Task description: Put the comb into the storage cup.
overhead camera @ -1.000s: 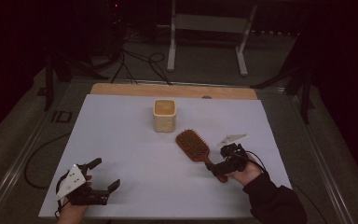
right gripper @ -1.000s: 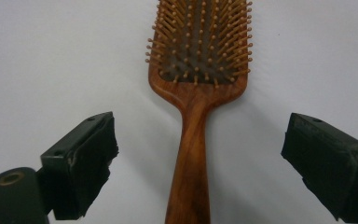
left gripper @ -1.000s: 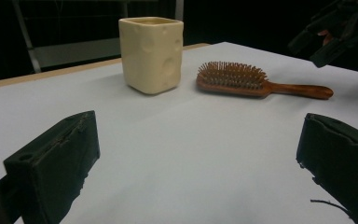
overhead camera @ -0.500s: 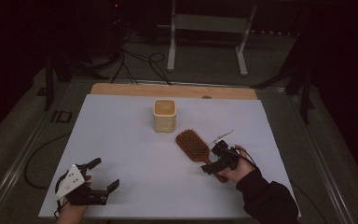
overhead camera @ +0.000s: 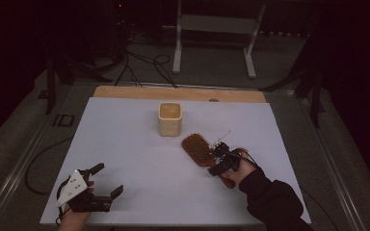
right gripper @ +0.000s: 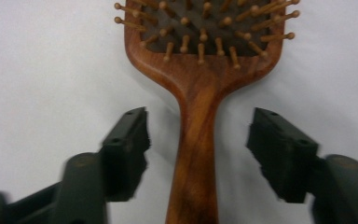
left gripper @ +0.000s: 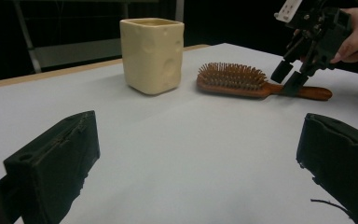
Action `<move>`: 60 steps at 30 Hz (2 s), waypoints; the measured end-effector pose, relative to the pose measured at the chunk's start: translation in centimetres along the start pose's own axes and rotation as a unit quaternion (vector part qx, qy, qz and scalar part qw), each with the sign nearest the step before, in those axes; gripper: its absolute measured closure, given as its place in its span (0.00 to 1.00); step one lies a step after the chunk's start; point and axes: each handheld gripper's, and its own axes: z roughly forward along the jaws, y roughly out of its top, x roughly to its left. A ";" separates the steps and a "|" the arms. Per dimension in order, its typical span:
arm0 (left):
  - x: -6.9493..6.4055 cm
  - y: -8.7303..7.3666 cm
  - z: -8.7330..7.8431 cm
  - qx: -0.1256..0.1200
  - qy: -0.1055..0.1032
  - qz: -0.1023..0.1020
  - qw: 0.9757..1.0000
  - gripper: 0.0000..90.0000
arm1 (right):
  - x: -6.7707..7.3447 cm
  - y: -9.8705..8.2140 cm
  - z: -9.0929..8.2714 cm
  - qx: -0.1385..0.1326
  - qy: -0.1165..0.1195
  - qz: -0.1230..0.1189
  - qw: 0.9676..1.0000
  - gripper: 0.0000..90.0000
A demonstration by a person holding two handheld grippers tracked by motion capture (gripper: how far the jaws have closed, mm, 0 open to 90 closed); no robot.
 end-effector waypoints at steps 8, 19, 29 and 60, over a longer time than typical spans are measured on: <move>0.0 0.0 -0.1 0.001 0.000 0.000 1.000 0.00 | 0.1 1.0 0.3 0.034 -0.009 -0.007 0.999 0.59; 0.0 0.0 -0.1 0.001 0.000 0.000 1.000 0.00 | 0.6 2.0 1.0 0.067 -0.025 -0.029 0.997 0.72; 0.0 0.0 -0.1 0.003 0.000 -0.002 1.000 0.00 | 1.0 2.6 1.2 0.096 -0.038 -0.036 0.994 0.75; 0.2 -0.2 0.1 0.010 0.002 -0.009 1.000 0.00 | 1.0 -2.2 -0.3 -0.110 -0.055 -0.018 0.992 0.81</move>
